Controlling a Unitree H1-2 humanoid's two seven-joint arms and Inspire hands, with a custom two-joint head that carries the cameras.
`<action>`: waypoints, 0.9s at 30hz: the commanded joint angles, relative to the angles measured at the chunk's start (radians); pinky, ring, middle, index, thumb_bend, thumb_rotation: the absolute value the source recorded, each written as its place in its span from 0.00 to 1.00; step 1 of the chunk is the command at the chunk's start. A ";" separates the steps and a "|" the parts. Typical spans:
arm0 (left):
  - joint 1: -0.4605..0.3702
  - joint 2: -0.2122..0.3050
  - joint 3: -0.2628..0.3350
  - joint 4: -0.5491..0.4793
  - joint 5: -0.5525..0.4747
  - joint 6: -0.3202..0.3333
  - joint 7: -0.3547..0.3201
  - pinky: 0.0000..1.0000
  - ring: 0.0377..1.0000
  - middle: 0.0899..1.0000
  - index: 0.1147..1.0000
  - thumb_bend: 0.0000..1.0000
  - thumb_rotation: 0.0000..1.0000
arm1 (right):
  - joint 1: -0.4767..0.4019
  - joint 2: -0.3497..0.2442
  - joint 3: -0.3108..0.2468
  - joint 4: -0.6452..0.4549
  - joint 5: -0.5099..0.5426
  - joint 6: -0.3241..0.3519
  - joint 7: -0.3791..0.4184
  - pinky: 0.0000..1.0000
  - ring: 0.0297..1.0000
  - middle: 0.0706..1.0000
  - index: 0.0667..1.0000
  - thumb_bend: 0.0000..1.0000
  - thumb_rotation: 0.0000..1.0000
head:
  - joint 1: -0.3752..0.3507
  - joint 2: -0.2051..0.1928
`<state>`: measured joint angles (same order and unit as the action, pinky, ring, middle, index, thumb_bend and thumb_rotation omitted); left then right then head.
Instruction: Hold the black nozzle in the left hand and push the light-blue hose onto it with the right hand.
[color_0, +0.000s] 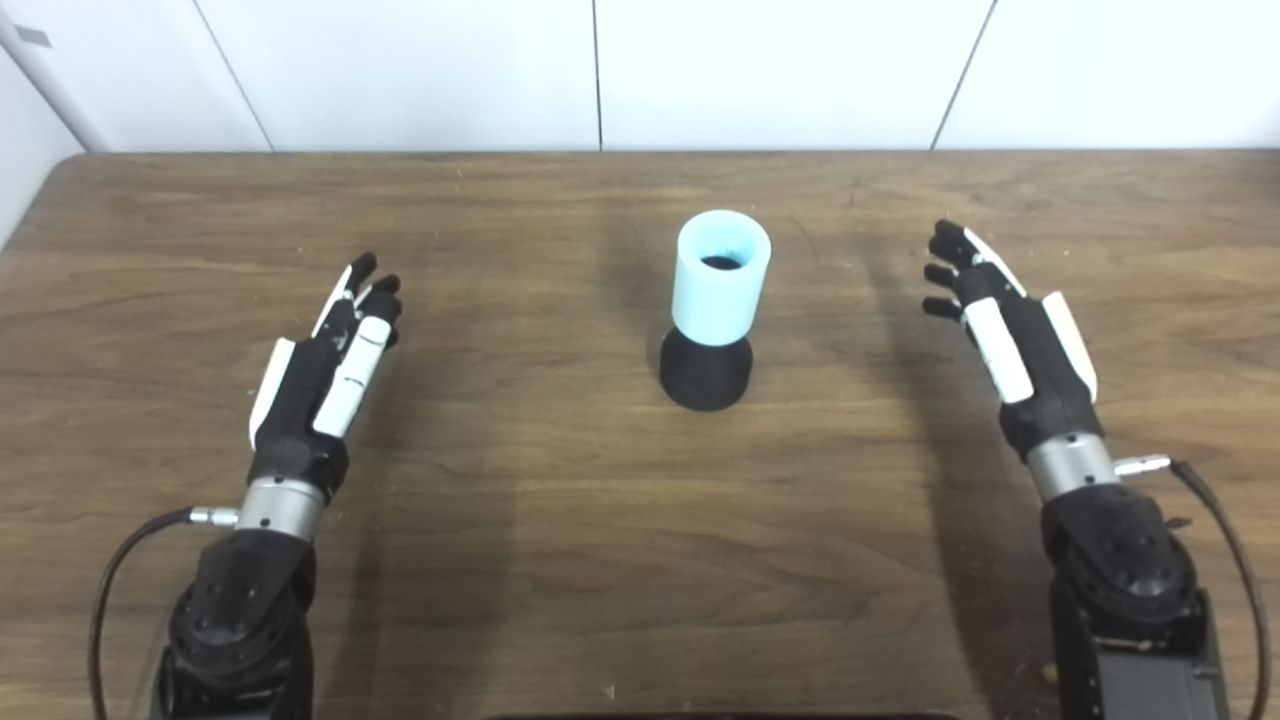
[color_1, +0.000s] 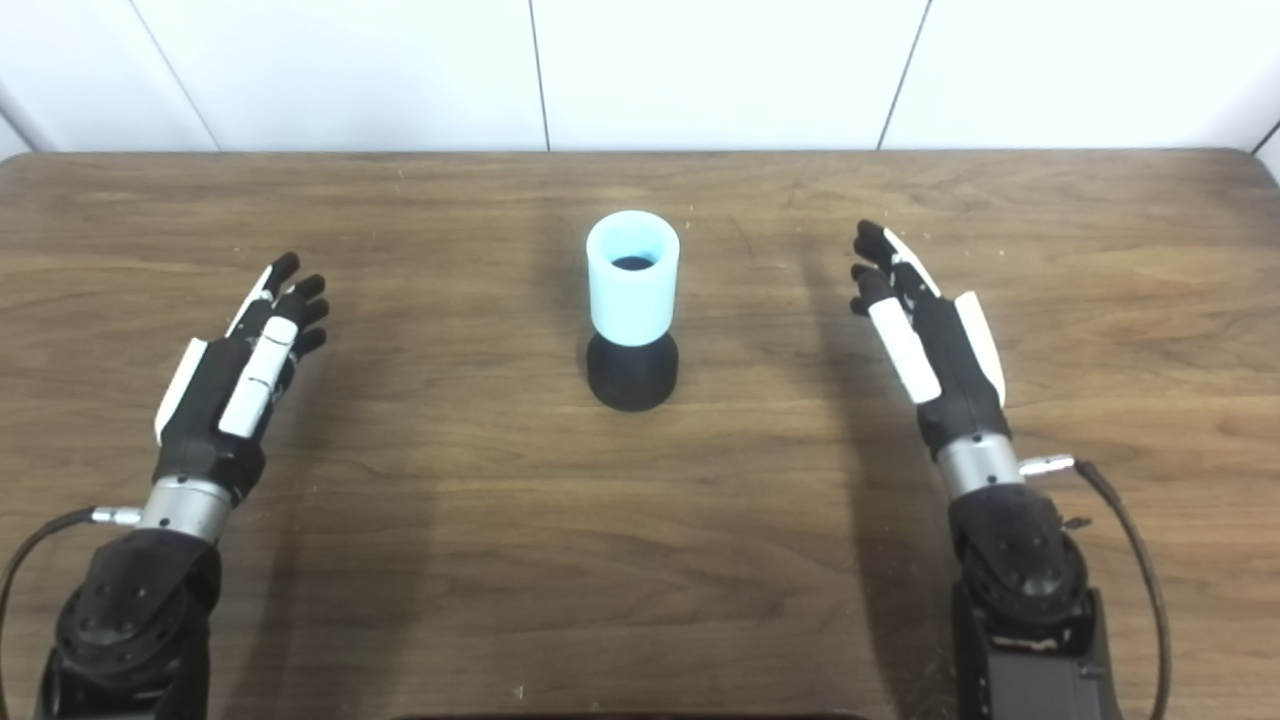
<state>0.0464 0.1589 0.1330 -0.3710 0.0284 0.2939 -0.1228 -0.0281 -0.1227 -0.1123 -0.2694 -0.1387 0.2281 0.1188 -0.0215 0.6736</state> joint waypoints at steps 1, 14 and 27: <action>-0.004 0.000 0.006 0.006 -0.016 -0.069 0.017 0.93 0.94 0.93 0.96 0.46 0.85 | -0.019 -0.006 -0.004 -0.015 0.025 -0.056 -0.020 0.83 0.90 0.91 0.91 0.50 1.00 | -0.001 0.000; 0.029 0.007 0.009 0.074 -0.020 -0.195 0.021 0.93 0.95 0.94 0.95 0.47 0.85 | 0.001 -0.005 -0.015 0.062 0.107 -0.140 -0.025 0.87 0.92 0.91 0.92 0.52 1.00 | 0.010 -0.068; 0.024 -0.002 -0.004 0.060 0.008 -0.201 0.047 0.93 0.95 0.93 0.95 0.46 0.84 | 0.003 -0.013 -0.010 0.042 0.116 -0.155 -0.039 0.87 0.92 0.91 0.91 0.51 1.00 | 0.015 -0.060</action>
<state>0.0878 0.1509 0.1296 -0.2846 0.0320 0.1274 -0.0900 -0.0078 -0.1246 -0.1169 -0.1935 -0.0332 0.1127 0.0907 -0.0061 0.6136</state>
